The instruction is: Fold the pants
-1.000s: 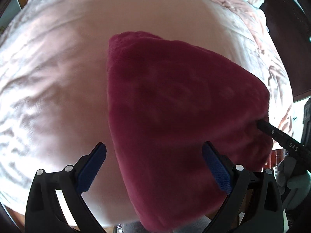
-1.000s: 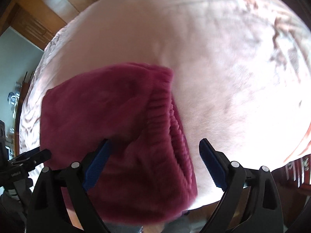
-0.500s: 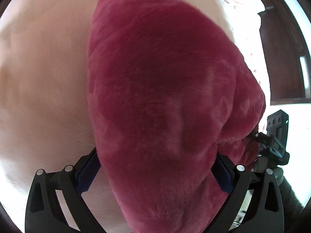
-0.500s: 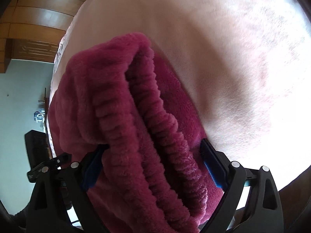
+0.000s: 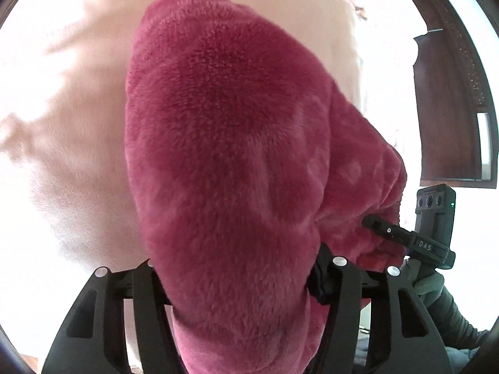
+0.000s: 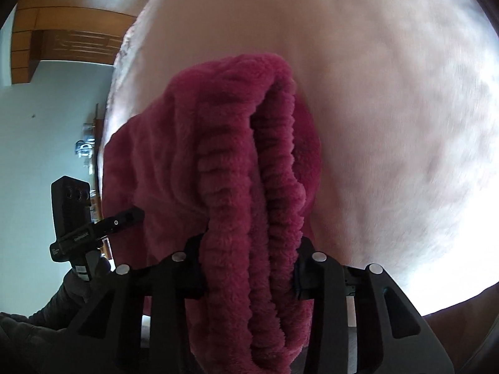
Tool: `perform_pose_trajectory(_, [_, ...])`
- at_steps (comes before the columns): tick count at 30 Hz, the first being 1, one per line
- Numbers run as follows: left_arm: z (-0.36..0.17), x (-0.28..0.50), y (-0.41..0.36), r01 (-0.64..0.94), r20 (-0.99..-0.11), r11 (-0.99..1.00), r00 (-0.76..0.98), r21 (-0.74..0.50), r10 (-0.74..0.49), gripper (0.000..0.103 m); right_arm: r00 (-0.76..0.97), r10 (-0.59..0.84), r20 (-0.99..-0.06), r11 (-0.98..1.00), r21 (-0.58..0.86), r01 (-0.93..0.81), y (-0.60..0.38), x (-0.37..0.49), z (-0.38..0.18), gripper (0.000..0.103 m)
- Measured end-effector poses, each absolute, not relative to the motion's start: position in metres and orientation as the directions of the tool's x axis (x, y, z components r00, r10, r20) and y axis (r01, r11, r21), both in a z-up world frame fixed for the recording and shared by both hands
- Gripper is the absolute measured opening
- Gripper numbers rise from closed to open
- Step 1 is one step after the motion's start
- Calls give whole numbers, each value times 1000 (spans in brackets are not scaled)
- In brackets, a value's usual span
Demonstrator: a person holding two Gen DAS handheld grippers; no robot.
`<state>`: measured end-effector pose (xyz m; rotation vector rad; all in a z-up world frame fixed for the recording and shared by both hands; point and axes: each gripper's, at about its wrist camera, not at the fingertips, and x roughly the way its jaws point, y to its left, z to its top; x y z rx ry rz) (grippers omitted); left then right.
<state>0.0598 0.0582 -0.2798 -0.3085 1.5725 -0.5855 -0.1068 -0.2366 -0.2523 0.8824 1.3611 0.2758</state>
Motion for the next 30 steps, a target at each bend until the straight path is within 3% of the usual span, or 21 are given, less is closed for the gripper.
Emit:
perform_pose_trajectory(6, [-230,88,11,172,-852,839,-2,-517,-524,59,327,648,-688,643,724,247,-304,-74,-214,38])
perform_pose_trajectory(13, [-193,167,-107,289,-828,806,73,-516,-556,59,471,569,-674,644,721,254,-422,-13,-183,38])
perform_pose_trajectory(19, [-191,227,-187,388,-847,795,66,-465,-528,59,528,497,-689,637,702,317,-503,16,-189,38])
perform_pose_trajectory(30, [-230,250,-227,432,-906,824,34,-366,-421,59,487,490,-723,592,686,423,-556,45,-236,38])
